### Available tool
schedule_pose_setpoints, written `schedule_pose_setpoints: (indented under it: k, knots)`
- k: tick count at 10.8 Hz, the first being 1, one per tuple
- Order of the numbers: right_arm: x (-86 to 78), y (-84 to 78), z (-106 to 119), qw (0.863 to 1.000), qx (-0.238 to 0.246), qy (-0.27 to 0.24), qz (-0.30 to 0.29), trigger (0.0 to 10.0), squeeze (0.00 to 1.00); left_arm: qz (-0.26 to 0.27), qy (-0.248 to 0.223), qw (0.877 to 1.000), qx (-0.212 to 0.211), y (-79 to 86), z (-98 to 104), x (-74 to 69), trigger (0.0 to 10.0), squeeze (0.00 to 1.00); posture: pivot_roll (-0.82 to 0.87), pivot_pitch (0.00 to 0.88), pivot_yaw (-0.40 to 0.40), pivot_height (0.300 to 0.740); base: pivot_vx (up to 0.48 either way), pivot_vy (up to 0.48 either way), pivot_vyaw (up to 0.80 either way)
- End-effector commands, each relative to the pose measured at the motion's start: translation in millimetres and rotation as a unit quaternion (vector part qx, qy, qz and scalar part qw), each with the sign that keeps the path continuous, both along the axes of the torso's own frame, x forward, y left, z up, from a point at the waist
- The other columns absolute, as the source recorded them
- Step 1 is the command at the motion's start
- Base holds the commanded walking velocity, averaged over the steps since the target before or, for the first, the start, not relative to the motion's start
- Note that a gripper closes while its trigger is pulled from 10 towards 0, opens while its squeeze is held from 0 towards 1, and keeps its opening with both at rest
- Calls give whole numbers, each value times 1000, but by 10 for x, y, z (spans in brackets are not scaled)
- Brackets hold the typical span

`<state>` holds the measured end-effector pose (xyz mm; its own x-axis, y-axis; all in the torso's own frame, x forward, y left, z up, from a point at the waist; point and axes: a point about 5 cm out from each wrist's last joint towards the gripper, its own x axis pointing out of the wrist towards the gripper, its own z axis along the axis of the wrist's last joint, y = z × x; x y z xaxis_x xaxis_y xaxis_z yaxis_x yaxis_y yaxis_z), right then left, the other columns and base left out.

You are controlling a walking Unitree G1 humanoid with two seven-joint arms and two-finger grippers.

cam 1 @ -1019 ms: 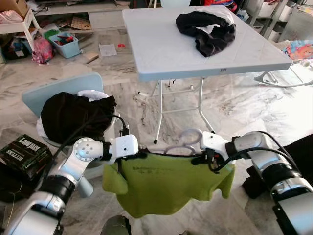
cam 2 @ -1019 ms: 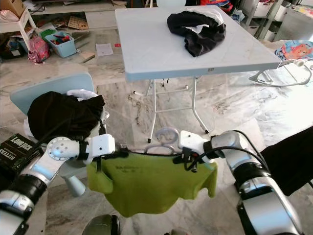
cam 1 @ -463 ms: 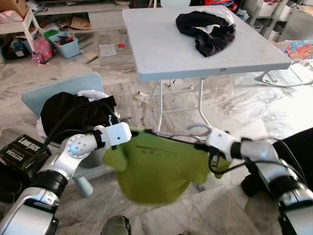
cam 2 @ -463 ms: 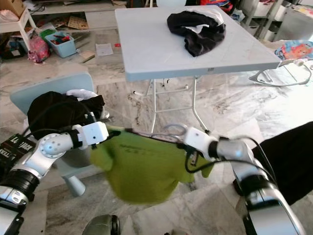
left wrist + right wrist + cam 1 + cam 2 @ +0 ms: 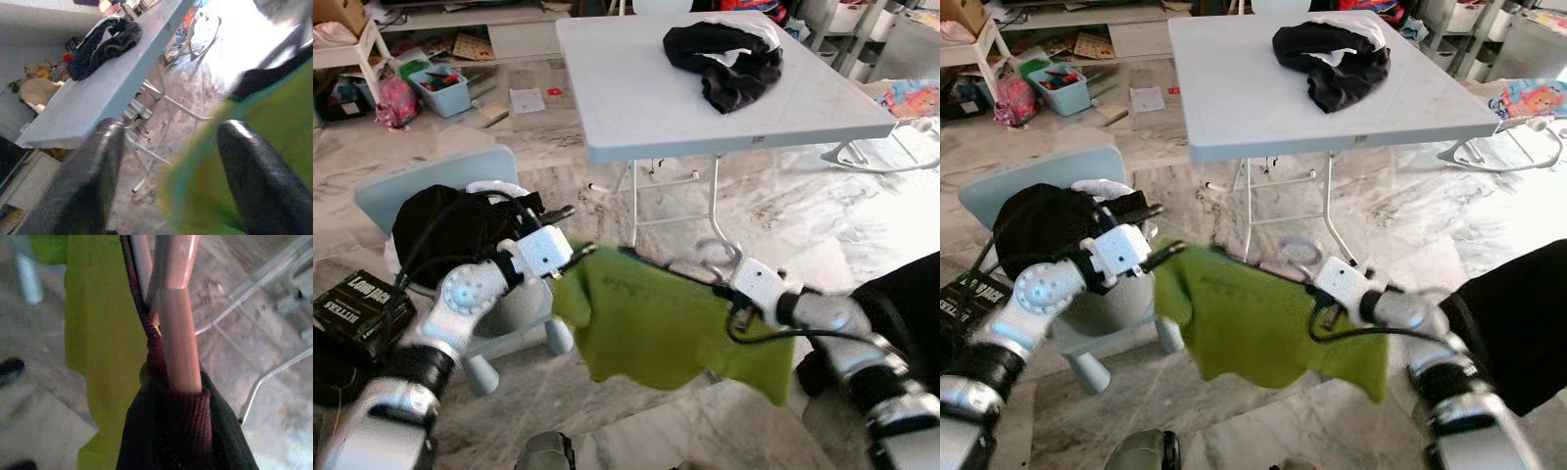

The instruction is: Hang hanger

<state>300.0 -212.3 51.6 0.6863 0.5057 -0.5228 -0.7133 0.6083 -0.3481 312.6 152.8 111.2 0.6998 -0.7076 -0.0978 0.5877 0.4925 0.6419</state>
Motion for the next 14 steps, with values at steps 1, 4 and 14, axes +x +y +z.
schedule_pose_setpoints:
  k: [1, 4, 14]
  knots:
    - [55, -60, 91, 998, 24, -22, -52, 0, 0, 6, 2, 1000, -8, 2, -14, -28, 10000, 1000, -98, 0, 6, 740, 0, 0, 0]
    - [-24, 84, 295, 962, 165, -99, -192, 0, 0, 126, 3, 985, -119, 112, -27, -139, 10000, 1000, -80, 0, -17, 740, 0, 0, 0]
    - [-534, 345, 442, 915, 226, -161, -293, 10000, 0, 314, 86, 913, -246, 58, -187, -395, 10000, 0, -70, 0, -31, 740, 0, 0, 0]
